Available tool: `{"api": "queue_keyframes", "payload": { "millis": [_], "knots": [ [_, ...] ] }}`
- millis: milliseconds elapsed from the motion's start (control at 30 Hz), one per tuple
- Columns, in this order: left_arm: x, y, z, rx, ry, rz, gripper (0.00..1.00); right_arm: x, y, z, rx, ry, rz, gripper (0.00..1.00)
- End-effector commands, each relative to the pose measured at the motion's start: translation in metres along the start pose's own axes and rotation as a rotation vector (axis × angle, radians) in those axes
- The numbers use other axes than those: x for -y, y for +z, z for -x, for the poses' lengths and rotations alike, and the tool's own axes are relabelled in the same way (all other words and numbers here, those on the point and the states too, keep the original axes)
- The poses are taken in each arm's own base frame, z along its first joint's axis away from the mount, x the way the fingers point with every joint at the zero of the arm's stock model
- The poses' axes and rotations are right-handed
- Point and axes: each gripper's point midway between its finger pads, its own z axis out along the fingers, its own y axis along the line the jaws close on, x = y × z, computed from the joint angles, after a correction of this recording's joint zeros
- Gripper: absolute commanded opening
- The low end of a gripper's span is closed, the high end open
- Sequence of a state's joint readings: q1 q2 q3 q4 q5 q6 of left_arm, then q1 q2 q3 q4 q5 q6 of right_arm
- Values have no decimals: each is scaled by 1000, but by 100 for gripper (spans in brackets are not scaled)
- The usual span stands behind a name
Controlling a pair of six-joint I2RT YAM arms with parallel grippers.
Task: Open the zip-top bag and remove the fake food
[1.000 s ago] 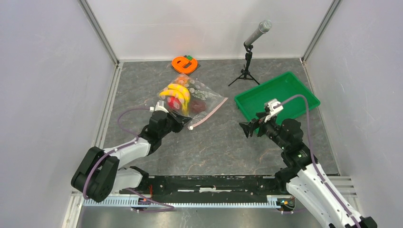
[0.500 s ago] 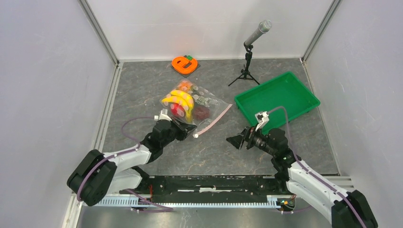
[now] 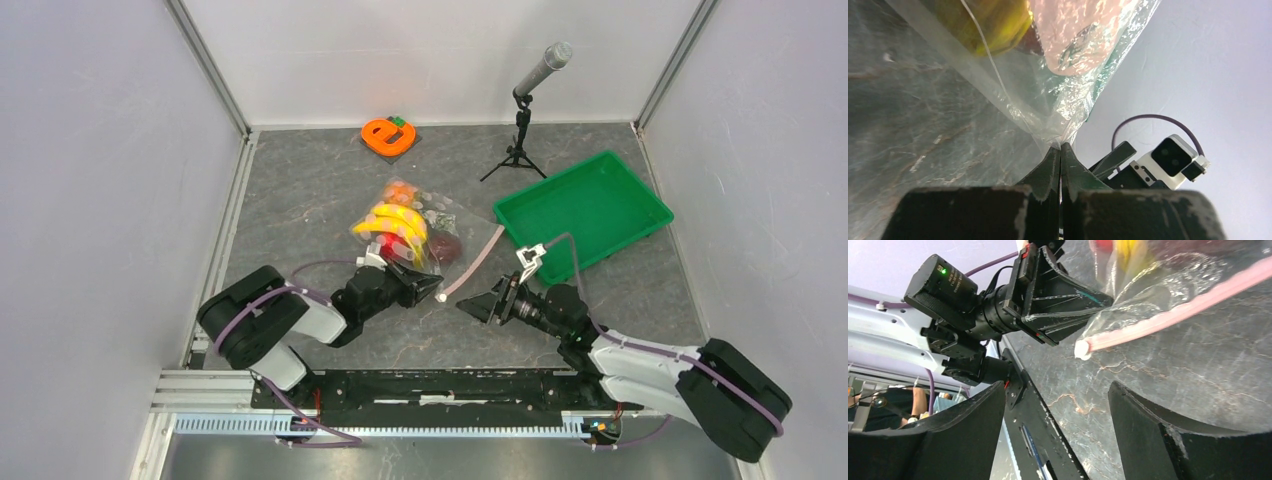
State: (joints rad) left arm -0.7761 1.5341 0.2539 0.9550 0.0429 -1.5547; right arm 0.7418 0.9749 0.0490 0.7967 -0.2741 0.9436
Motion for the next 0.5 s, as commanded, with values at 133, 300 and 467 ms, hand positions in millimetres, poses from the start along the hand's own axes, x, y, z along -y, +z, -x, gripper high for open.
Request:
{"api": "queue_keyframes", "payload": {
  "millis": [133, 300, 467],
  "knots": [
    [50, 3, -17, -27, -58, -198, 2, -9, 8, -1, 53, 20, 28, 71],
    [56, -1, -18, -28, -33, -204, 2, 4, 9, -3, 61, 17, -26, 68],
    [60, -2, -21, -32, -9, -196, 2, -7, 18, 0, 52, 12, 18, 65]
  ]
}}
